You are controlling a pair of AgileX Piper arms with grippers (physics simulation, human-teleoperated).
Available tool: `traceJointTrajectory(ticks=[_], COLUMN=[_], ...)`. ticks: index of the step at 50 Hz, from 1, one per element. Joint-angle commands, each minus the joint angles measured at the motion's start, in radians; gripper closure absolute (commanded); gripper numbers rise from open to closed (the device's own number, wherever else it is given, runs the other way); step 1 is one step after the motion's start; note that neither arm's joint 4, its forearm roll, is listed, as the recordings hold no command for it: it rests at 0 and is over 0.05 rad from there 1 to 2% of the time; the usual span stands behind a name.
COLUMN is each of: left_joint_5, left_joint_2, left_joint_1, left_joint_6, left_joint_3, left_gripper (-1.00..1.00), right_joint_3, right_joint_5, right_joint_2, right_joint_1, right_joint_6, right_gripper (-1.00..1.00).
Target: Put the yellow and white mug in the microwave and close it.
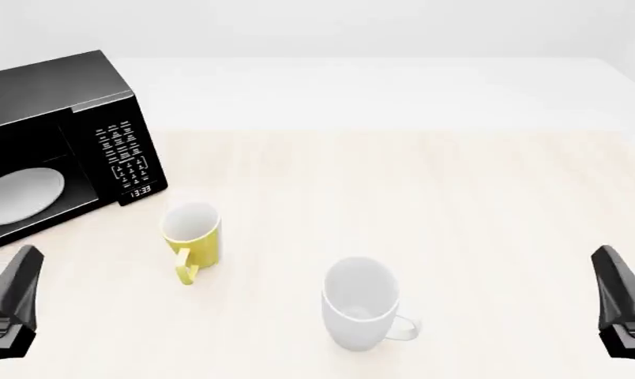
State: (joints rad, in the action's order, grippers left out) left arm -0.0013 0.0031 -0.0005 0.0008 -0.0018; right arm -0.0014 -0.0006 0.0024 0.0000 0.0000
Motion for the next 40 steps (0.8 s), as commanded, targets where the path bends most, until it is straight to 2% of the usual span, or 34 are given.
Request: traceJointTrajectory(ticks=[1,12,24,38,40], left_joint_5=[0.002,0.008,0.064,0.174,0.161], left_joint_2=[0.001,0.006,0.0,0.001,0.027], left_joint_1=[-0.006,0.001,-0.091,-0.124,-0.128], left_joint_6=[0.004,0.017,0.013,0.01,0.01], left_joint_3=[-0.004,-0.002,-0.049,-0.097,-0.095], left_gripper=[-1.0,-1.0,-1.0,-1.0,-1.0], right_joint_3=[-0.003,-0.003,-0.003,-0.003,-0.003], right_joint_5=[-0.001,-0.001,-0.001,-0.001,-0.001], right_joint_2=[0.005,0.005,0.005,0.005,0.005], right_joint_1=[0.0,0.0,-0.001,0.0,0.0], right_joint_6=[0.0,0.0,0.0,0.0,-0.001], right_gripper=[-1.0,-1.0,-1.0,-1.0,-1.0])
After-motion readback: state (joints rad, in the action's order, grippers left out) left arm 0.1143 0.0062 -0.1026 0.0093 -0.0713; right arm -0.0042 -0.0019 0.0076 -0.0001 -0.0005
